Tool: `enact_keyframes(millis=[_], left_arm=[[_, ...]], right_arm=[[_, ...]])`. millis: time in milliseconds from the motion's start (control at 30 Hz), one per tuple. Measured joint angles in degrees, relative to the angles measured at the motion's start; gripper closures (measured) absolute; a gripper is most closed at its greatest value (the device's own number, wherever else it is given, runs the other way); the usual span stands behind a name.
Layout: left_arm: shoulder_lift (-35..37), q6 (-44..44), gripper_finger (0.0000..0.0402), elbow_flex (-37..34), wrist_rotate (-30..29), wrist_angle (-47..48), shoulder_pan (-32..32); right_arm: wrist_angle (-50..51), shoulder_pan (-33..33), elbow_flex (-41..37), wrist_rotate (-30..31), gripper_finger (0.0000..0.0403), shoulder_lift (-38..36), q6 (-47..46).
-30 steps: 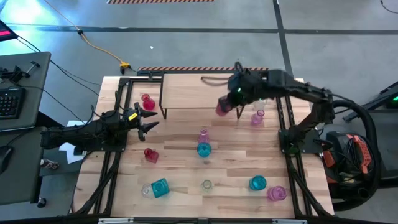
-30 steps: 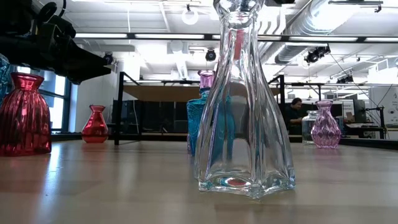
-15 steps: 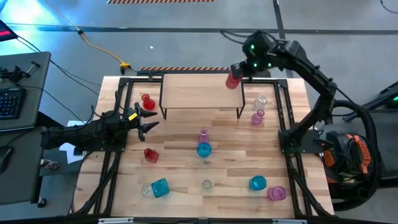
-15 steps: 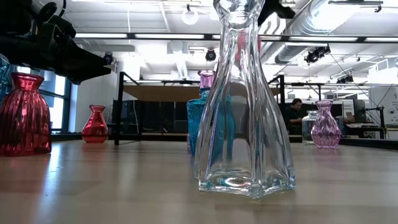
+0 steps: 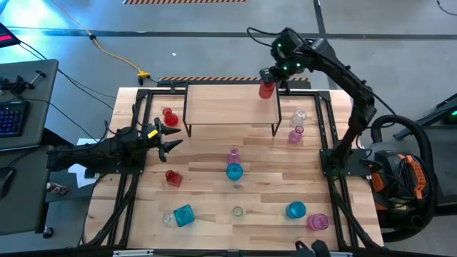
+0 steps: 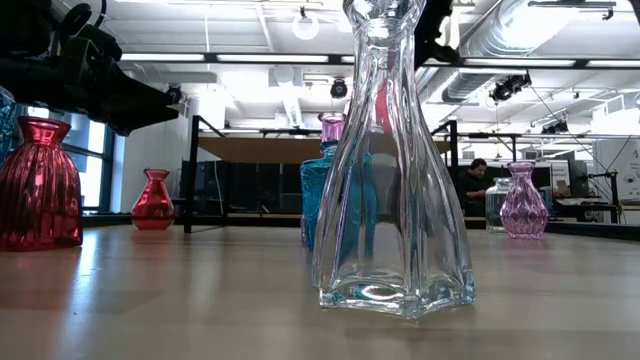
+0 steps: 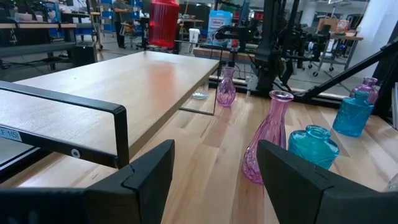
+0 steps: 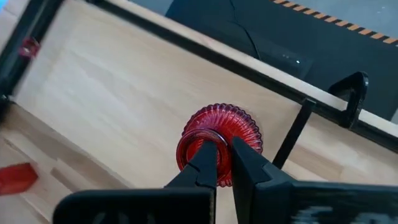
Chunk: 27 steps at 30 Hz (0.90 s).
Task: Sort vases onto shelf
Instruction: Put the middle right red flower vase on the shelf
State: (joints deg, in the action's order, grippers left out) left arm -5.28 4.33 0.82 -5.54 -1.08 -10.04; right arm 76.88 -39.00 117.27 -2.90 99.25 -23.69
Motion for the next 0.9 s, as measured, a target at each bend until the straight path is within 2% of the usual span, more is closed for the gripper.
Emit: enact_keyframes(millis=[133,900], left_arm=[[0.0,0.0,0.0181,0.0,0.01,-0.02,0.01],[0.0,-0.01,0.0181,0.0,0.02,-0.02,0.0]], right_arm=[[-0.07,-0.89,0.0,-3.98,0.0403,1.12,1.61],[0.49,-4.14,-0.02,-6.62,0.0403,2.22,8.77]])
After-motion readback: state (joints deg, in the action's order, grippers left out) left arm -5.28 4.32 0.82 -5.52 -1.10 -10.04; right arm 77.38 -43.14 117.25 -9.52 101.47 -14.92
